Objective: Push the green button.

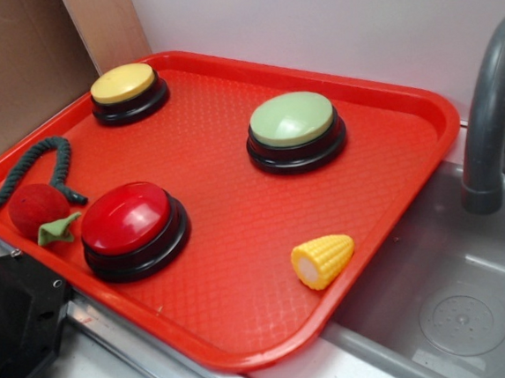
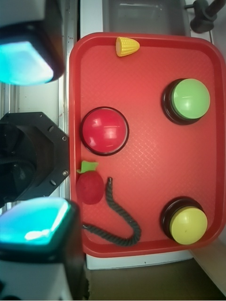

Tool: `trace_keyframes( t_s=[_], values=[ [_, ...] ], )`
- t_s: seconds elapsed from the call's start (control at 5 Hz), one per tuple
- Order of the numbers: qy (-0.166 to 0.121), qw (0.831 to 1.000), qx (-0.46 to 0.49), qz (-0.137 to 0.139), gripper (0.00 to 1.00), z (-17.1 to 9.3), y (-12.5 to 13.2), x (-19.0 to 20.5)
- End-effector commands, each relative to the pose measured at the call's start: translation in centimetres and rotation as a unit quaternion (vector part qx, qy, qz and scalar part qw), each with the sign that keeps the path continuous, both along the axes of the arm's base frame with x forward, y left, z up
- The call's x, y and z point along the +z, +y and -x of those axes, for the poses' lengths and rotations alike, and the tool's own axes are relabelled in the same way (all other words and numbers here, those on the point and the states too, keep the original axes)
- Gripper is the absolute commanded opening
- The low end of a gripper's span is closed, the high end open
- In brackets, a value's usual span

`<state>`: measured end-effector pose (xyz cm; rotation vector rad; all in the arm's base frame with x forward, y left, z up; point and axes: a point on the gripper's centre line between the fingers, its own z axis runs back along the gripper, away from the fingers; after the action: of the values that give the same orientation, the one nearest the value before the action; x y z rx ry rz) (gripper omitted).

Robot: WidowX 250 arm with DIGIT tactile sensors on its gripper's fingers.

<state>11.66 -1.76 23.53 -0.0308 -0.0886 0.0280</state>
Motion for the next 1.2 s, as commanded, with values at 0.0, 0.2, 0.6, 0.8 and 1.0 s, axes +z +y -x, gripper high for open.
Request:
trace_keyframes(
  t_s=[0.0,0.2,0.6,0.8,1.0],
  values=[
    [0.000,1.000,0.000,0.000,1.00,0.0,0.0,0.0],
    [0.003,0.997,0.001,0.071,1.00,-5.0,0.1,-4.8],
    [0.002,0.995,-0.034,0.091,1.00,-9.9,-0.7,-8.1],
    [0.002,0.995,-0.034,0.091,1.00,-9.9,-0.7,-8.1],
    [0.002,0.995,-0.034,0.091,1.00,-9.9,-0.7,-8.1]
  ],
)
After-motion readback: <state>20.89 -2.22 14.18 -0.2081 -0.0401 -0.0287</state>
